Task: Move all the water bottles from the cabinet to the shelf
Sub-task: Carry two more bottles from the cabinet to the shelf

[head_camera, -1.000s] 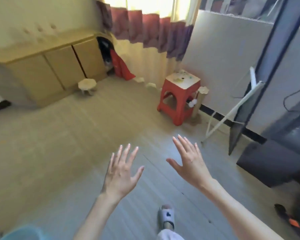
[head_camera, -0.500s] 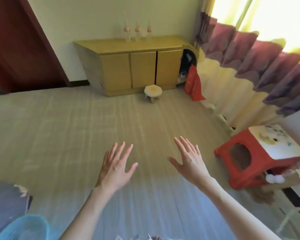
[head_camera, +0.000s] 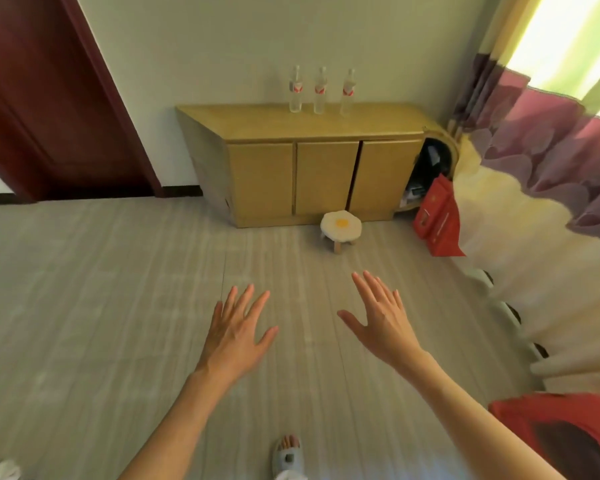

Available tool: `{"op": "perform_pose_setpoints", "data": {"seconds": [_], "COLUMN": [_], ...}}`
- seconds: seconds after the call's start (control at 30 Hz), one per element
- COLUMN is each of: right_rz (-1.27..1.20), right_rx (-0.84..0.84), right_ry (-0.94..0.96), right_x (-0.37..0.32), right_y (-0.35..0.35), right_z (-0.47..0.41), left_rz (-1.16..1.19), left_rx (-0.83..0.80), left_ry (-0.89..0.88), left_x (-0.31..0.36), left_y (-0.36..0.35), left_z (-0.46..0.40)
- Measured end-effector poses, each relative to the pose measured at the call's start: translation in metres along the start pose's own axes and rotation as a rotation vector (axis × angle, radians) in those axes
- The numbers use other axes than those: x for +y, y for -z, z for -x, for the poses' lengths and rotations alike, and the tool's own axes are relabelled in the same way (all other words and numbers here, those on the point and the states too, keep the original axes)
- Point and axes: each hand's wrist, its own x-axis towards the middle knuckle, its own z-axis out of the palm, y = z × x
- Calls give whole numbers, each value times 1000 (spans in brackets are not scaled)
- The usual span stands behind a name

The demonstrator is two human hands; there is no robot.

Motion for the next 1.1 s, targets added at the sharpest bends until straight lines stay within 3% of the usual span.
{"op": "perform_pose_setpoints", "data": {"seconds": [0.13, 0.3, 0.47, 0.77, 1.1], "right_rz": [-6, -7, -7, -63, -57], "right_rx": [65, 44, -14, 41, -20], "right_ry": [10, -40, -55, 16, 5], "right_x": [2, 35, 76, 114, 130], "right_y": [20, 22, 15, 52, 28], "right_z": [-105, -210, -326, -560, -762], "left_rz": [26, 45, 37, 144, 142], "left_rx": [66, -1, -53, 64, -62], "left_ry": [-46, -96, -50, 19, 58], "left_x": [-9, -12, -22, -21, -85], "left_y": [25, 20, 3, 33, 18], "left_z": [-115, -227, -341, -567, -761]}}
